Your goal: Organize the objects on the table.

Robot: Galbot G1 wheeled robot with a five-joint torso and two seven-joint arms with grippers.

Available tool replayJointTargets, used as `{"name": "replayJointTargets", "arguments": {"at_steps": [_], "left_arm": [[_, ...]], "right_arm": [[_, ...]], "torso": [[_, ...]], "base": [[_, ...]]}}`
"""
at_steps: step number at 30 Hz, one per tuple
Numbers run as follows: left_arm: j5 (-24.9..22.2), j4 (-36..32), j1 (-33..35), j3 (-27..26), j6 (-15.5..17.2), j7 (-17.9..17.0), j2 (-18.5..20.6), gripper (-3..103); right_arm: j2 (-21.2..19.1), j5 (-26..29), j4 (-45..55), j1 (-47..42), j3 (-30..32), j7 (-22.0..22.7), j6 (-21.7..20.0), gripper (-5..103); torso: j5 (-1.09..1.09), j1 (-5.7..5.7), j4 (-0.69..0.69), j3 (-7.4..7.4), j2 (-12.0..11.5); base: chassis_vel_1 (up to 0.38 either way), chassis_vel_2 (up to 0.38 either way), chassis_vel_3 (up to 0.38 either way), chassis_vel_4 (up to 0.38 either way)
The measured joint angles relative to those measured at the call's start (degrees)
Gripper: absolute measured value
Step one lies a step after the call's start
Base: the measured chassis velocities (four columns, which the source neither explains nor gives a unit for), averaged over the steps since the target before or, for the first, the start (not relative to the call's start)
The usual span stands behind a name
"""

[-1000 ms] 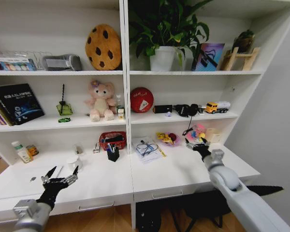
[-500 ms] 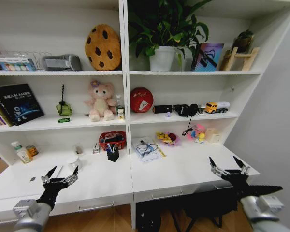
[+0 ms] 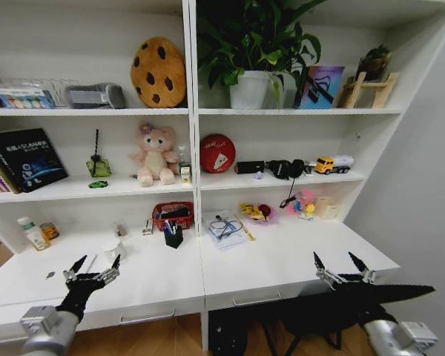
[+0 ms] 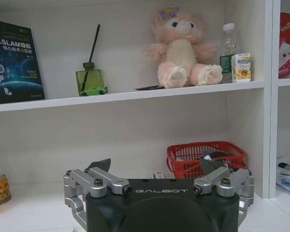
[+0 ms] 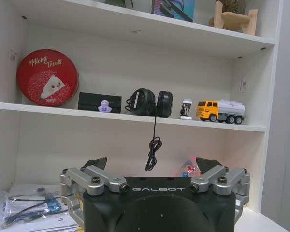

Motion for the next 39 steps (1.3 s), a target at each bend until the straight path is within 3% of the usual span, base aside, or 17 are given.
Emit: {"name": "replayJointTargets", "arguments": {"at_steps": [19,22,25,28,32,33,35,36,38,39], "left_arm": [[0.0,0.0,0.0,0.0,0.0,0.0,0.0,100],[0.0,0.0,0.0,0.0,0.0,0.0,0.0,100],[0.0,0.0,0.0,0.0,0.0,0.0,0.0,100],[0.0,0.0,0.0,0.0,0.0,0.0,0.0,100],[0.0,0.0,0.0,0.0,0.0,0.0,0.0,100],[0.0,0.0,0.0,0.0,0.0,0.0,0.0,100],[0.0,0.0,0.0,0.0,0.0,0.0,0.0,100],[0.0,0.0,0.0,0.0,0.0,0.0,0.0,100],[0.0,0.0,0.0,0.0,0.0,0.0,0.0,100],[0.0,0.0,0.0,0.0,0.0,0.0,0.0,100]], "right_arm": [[-0.1,0.1,-0.3,0.4,-0.2,0.0,-0.2,100],[-0.1,0.1,-0.3,0.4,-0.2,0.0,-0.2,100],[-0.2,0.1,-0.4,0.4,-0.2,0.0,-0.2,100],[-0.2,0.1,-0.4,0.4,-0.2,0.0,-0.2,100],[-0.1,0.1,-0.4,0.4,-0.2,0.1,-0.2,100],[-0.1,0.1,-0.4,0.4,-0.2,0.1,-0.2,100],[-0.1,0.1,-0.4,0.4,-0.2,0.1,-0.2,100],[-0.1,0.1,-0.4,0.4,-0.2,0.1,-0.2,100],[-0.1,0.1,-0.4,0.4,-0.2,0.1,-0.2,100],[-0.1,0.1,-0.4,0.4,-0.2,0.1,-0.2,100]], "torso": [[0.02,-0.01,0.0,0.0,0.0],[-0.05,0.0,0.0,0.0,0.0],[0.07,-0.01,0.01,0.0,0.0],[-0.03,-0.01,-0.02,0.0,0.0],[0.09,0.0,0.02,0.01,0.0],[-0.06,-0.01,0.01,0.0,0.0],[-0.06,-0.01,-0.02,-0.01,0.0],[0.05,0.0,0.03,0.0,0.0],[0.1,0.01,0.01,0.01,0.0],[-0.1,-0.01,0.0,-0.01,0.0]], "base": [[0.069,0.083,-0.078,-0.086],[0.227,0.242,-0.258,-0.213],[0.273,0.28,-0.272,-0.253],[0.278,0.285,-0.283,-0.271],[0.346,0.326,-0.341,-0.305],[0.326,0.355,-0.343,-0.328],[0.343,0.342,-0.343,-0.37],[0.39,0.398,-0.381,-0.37],[0.39,0.398,-0.361,-0.36],[0.363,0.372,-0.373,-0.377]]}}
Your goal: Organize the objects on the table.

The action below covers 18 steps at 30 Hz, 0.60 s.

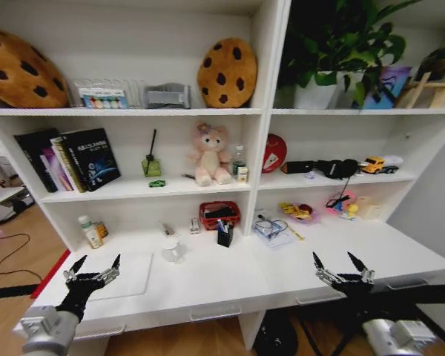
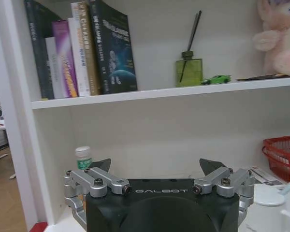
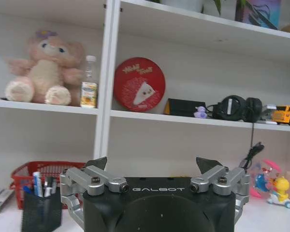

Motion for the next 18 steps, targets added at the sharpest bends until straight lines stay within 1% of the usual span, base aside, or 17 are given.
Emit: {"name": "replayJointTargets", "arguments": {"at_steps": [2,3,5,6,7,8,10,11,12,13,15,18], "left_arm": [[0.0,0.0,0.0,0.0,0.0,0.0,0.0,100],[0.0,0.0,0.0,0.0,0.0,0.0,0.0,100],[0.0,0.0,0.0,0.0,0.0,0.0,0.0,100],[0.0,0.0,0.0,0.0,0.0,0.0,0.0,100],[0.0,0.0,0.0,0.0,0.0,0.0,0.0,100],[0.0,0.0,0.0,0.0,0.0,0.0,0.0,100],[0.0,0.0,0.0,0.0,0.0,0.0,0.0,100],[0.0,0.0,0.0,0.0,0.0,0.0,0.0,100],[0.0,0.0,0.0,0.0,0.0,-0.1,0.0,100],[0.0,0.0,0.0,0.0,0.0,0.0,0.0,100],[0.0,0.0,0.0,0.0,0.0,0.0,0.0,100],[0.0,0.0,0.0,0.0,0.0,0.0,0.0,100]], "right_arm": [[0.0,0.0,0.0,0.0,0.0,0.0,0.0,100],[0.0,0.0,0.0,0.0,0.0,0.0,0.0,100],[0.0,0.0,0.0,0.0,0.0,0.0,0.0,100],[0.0,0.0,0.0,0.0,0.0,0.0,0.0,100],[0.0,0.0,0.0,-0.1,0.0,0.0,0.0,100],[0.0,0.0,0.0,-0.1,0.0,0.0,0.0,100],[0.0,0.0,0.0,0.0,0.0,0.0,0.0,100],[0.0,0.0,0.0,0.0,0.0,0.0,0.0,100],[0.0,0.0,0.0,0.0,0.0,0.0,0.0,100],[0.0,0.0,0.0,0.0,0.0,0.0,0.0,100],[0.0,0.0,0.0,0.0,0.0,0.0,0.0,100],[0.0,0.0,0.0,0.0,0.0,0.0,0.0,100]], "torso": [[0.02,-0.02,-0.02,-0.01,0.0],[0.14,0.0,0.01,0.01,0.0],[0.16,0.03,-0.01,0.02,0.0],[-0.04,0.0,-0.03,-0.01,0.0],[0.11,-0.02,-0.03,-0.01,0.0],[0.11,-0.02,-0.03,-0.01,0.0],[0.13,0.01,0.07,0.02,0.0],[0.13,0.01,0.07,0.02,0.0],[0.04,0.02,0.02,0.01,0.0],[0.12,0.02,0.0,0.01,0.0],[0.15,0.02,-0.01,0.02,0.0],[0.12,0.02,-0.03,0.02,0.0]], "base": [[0.379,0.36,-0.373,-0.338],[0.379,0.354,-0.367,-0.338],[0.339,0.354,-0.264,-0.285],[0.211,0.268,-0.264,-0.224],[0.192,0.03,-0.175,-0.15],[0.192,0.03,-0.175,-0.15],[0.144,0.034,-0.049,-0.109],[0.144,0.034,-0.004,-0.068],[0.029,0.085,-0.004,-0.015],[-0.044,0.016,0.07,0.043],[-0.071,-0.006,0.07,0.043],[-0.077,-0.053,0.089,0.071]]}}
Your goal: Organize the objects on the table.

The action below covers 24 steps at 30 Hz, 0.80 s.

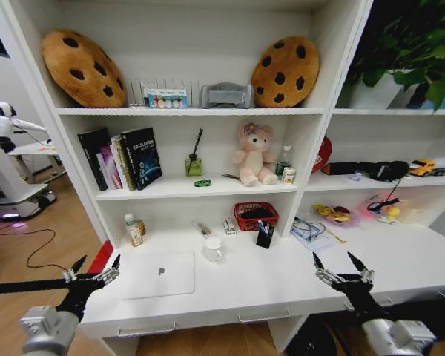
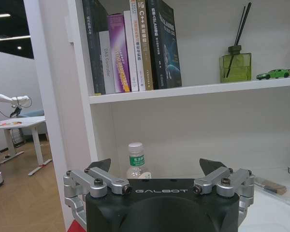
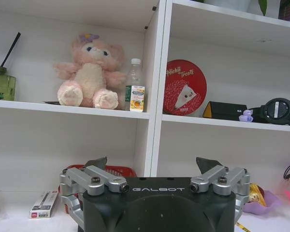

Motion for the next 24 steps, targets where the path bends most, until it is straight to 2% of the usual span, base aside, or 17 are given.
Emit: {"name": "replayJointTargets", "arguments": {"at_steps": [3,14,24], "left_arm": [[0.0,0.0,0.0,0.0,0.0,0.0,0.0,100],[0.0,0.0,0.0,0.0,0.0,0.0,0.0,100],[0.0,0.0,0.0,0.0,0.0,0.0,0.0,100]], "right_arm": [[0.0,0.0,0.0,0.0,0.0,0.0,0.0,100],[0.0,0.0,0.0,0.0,0.0,0.0,0.0,100],[0.0,0.0,0.0,0.0,0.0,0.0,0.0,100]], "torso": [[-0.01,-0.01,0.04,0.0,0.0],[-0.04,-0.02,0.06,-0.01,0.0],[-0.02,-0.02,0.02,-0.01,0.0]], "base": [[-0.007,0.007,0.072,0.082],[0.087,0.077,0.04,0.059],[0.011,0.018,0.02,0.008]]}}
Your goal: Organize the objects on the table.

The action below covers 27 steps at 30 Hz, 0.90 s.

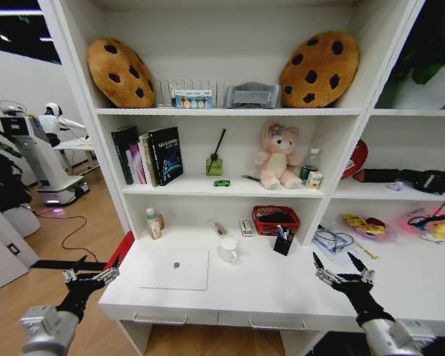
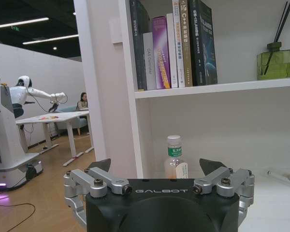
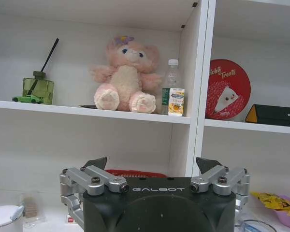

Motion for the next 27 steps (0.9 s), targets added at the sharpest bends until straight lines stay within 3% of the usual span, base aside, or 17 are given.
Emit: {"name": "replayJointTargets", "arguments": {"at_steps": [27], "left_arm": [[0.0,0.0,0.0,0.0,0.0,0.0,0.0,100]], "right_arm": [[0.0,0.0,0.0,0.0,0.0,0.0,0.0,100]], "torso": [[0.0,0.27,0.02,0.31,0.6]], "base": [[0.006,0.007,0.004,0.004]]}}
